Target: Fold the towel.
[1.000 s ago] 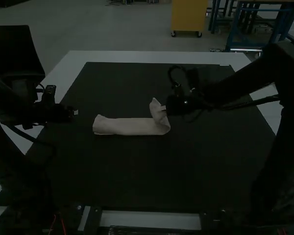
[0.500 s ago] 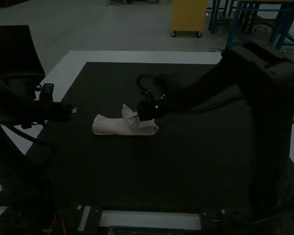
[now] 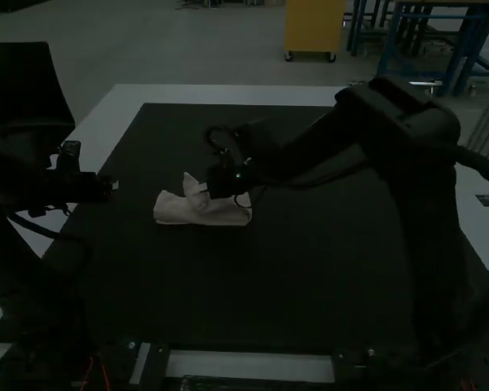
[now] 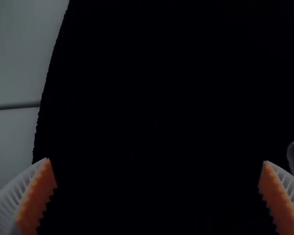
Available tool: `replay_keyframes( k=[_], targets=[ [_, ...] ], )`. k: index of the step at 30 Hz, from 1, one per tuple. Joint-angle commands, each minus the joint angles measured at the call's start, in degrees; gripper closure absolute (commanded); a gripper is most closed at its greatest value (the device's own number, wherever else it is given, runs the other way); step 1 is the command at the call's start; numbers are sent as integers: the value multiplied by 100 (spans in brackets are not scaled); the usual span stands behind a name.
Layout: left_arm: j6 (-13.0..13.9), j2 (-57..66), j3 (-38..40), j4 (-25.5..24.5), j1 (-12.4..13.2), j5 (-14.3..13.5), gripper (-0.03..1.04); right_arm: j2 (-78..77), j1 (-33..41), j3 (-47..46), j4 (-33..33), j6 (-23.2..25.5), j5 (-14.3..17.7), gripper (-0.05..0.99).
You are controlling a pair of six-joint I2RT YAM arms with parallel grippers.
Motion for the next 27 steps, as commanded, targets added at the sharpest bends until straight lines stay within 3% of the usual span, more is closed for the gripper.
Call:
replay_keyframes(
  k=[1,9,11,14,17,20,23,24,26,27],
  targets=[
    [153,-179,-55,-23,172,102,4,96,130,281,60,89,-71,96],
    [285,-179,-55,-181,515,269,4,500,165,712,174,476,-97,95],
    [294,-179,-55,-216,594,304,4,509,165,782,236,564,-115,80],
    [320,-267,-63,-251,699,330,4,500,165,835,526,757,-168,70],
    [320,-434,-81,-287,761,409,4,465,191,949,649,862,-238,52],
    [320,-618,-143,-278,735,418,4,360,191,1010,649,862,-238,47],
    [320,-724,-186,-251,726,418,4,202,156,949,684,827,-317,49],
    [312,-733,-195,-251,717,418,4,166,147,914,693,774,-405,61],
    [303,-741,-195,-269,717,418,4,140,86,764,895,634,-519,96],
    [294,-733,-195,-269,717,427,4,140,51,676,1009,643,-528,96]
  ],
)
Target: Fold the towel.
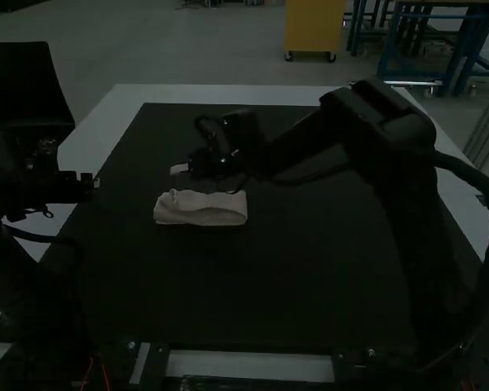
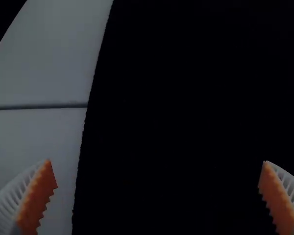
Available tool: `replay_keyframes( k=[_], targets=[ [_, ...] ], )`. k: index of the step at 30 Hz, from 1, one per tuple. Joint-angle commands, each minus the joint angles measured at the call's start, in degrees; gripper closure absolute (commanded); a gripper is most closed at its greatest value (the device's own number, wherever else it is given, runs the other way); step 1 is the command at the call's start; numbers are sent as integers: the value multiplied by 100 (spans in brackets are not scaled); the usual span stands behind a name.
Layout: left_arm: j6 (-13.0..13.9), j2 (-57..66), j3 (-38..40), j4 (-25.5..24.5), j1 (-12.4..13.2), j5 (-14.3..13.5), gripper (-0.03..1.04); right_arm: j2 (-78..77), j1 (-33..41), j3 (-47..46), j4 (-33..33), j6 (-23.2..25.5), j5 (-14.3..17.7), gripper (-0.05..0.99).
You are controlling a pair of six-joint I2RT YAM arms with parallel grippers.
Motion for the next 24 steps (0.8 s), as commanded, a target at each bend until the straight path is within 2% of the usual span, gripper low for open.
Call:
replay_keyframes(
  k=[1,4,9,15,24],
  targets=[
    [62,-103,-77,20,9,130,4,-306,-83,-207,185,-101,-250,96],
    [45,-103,-77,28,9,147,4,-271,-109,-418,247,-188,-259,96],
    [45,-103,-77,37,0,147,4,-60,-136,-761,730,-232,-250,96],
    [45,-103,-86,28,-26,165,4,195,-241,-787,985,-285,-268,96],
    [-34,-103,-95,99,-255,138,4,679,-338,-682,1275,-311,-250,96]
  ],
)
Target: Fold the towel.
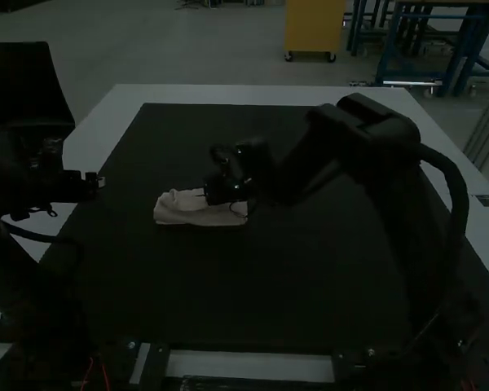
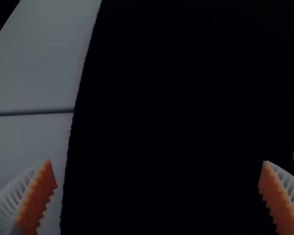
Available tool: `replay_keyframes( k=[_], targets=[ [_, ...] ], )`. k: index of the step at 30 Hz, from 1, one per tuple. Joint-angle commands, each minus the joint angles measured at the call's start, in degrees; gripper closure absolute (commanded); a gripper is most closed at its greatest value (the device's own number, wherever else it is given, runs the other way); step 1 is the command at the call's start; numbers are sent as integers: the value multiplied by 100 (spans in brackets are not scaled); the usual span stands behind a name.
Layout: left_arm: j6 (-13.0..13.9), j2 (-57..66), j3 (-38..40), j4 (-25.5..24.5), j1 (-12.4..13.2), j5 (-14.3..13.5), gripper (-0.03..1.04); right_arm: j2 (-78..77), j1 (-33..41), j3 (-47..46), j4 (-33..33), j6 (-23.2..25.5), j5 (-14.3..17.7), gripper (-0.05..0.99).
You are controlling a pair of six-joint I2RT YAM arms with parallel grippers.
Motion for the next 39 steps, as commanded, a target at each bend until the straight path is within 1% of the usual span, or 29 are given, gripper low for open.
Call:
replay_keyframes(
  k=[1,4,6,8,14,17,20,22,23,25,26,27,28,30,31,32,33,34,36,37,38,39],
  targets=[
    [-32,-105,-93,57,-74,97,4,108,-97,112,77,-132,-67,96],
    [-41,-105,-84,75,-82,88,4,275,-106,112,174,-220,-58,96],
    [-103,-105,-75,66,-82,97,4,407,-88,112,218,-256,-49,96],
    [-120,-105,-57,57,-82,106,4,513,-71,103,227,-379,-23,96],
    [-129,-123,-40,75,-91,106,4,583,-53,112,227,-422,91,96],
    [-208,-167,48,75,-91,115,4,381,-132,200,130,-335,83,96],
    [-384,-246,285,48,-109,123,4,-235,-370,226,-142,-326,83,96],
    [-586,-290,531,48,-214,123,4,-674,-581,296,-397,-326,83,96],
    [-709,-299,672,57,-302,123,4,-920,-704,340,-547,-326,83,96],
    [-999,-299,997,92,-575,115,4,-1456,-976,446,-784,-299,91,96],
    [-1140,-299,1182,110,-741,88,4,-1720,-1108,507,-916,-299,144,96],
    [-1289,-299,1358,119,-952,62,4,-1992,-1249,578,-1048,-291,188,95],
    [-1482,-299,1533,145,-1181,-26,4,-2282,-1380,630,-1206,-299,267,96],
    [-1790,-299,1867,145,-1656,-211,4,-2871,-1644,657,-1425,-299,329,96],
    [-1948,-299,2026,110,-1902,-307,4,-3196,-1794,657,-1513,-299,399,96],
    [-2071,-316,2184,40,-2121,-342,4,-3530,-1943,630,-1610,-299,461,95],
    [-2133,-369,2307,-48,-2332,-351,4,-3873,-2092,586,-1663,-291,461,95],
    [-2177,-448,2403,-136,-2508,-430,4,-4207,-2251,542,-1716,-264,478,95],
    [-2194,-686,2518,-215,-2842,-659,4,-4902,-2593,367,-1733,-229,628,95],
    [-2212,-809,2518,-215,-2965,-756,4,-5262,-2769,270,-1742,-220,680,93],
    [-2256,-940,2518,-242,-3035,-756,4,-5605,-2927,138,-1742,-220,777,89],
    [-2273,-1072,2500,-303,-3053,-773,4,-5939,-3086,15,-1742,-220,821,85]
  ],
)
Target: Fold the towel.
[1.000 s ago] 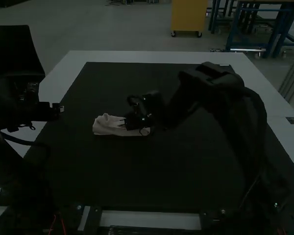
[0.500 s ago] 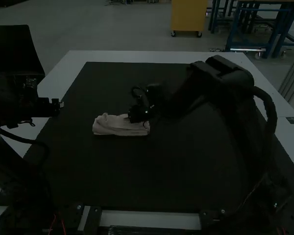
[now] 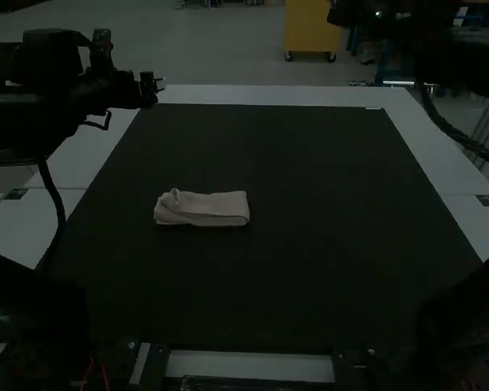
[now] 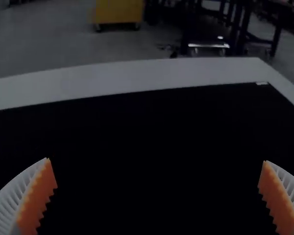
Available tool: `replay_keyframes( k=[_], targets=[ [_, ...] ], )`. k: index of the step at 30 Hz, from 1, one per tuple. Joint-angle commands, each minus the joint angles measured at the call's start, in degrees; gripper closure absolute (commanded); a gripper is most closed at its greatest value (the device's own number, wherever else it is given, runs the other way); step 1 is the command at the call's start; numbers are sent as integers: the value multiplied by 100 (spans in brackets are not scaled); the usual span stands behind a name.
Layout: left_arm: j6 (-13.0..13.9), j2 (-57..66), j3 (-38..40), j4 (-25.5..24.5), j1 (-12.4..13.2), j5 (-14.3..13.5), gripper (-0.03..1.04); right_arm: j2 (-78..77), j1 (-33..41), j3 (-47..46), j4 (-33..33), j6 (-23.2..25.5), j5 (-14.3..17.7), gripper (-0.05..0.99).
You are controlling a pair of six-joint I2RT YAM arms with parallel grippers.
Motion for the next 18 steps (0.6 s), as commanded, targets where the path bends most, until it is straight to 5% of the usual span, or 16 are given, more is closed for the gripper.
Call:
replay_keyframes(
  k=[1,7,13,18],
  targets=[
    [-263,-575,166,-70,-89,-297,4,-1053,-464,-392,-4,66,330,78],
    [-263,-1656,-221,-272,-89,-306,4,-3268,-1589,-1385,22,136,330,53],
    [-500,-2851,-660,-324,-72,-156,4,-5641,-2353,-2238,-13,426,215,49],
    [-834,-3923,-994,-272,-98,-147,4,-7135,-2388,-2519,-400,488,549,47]
  ],
)
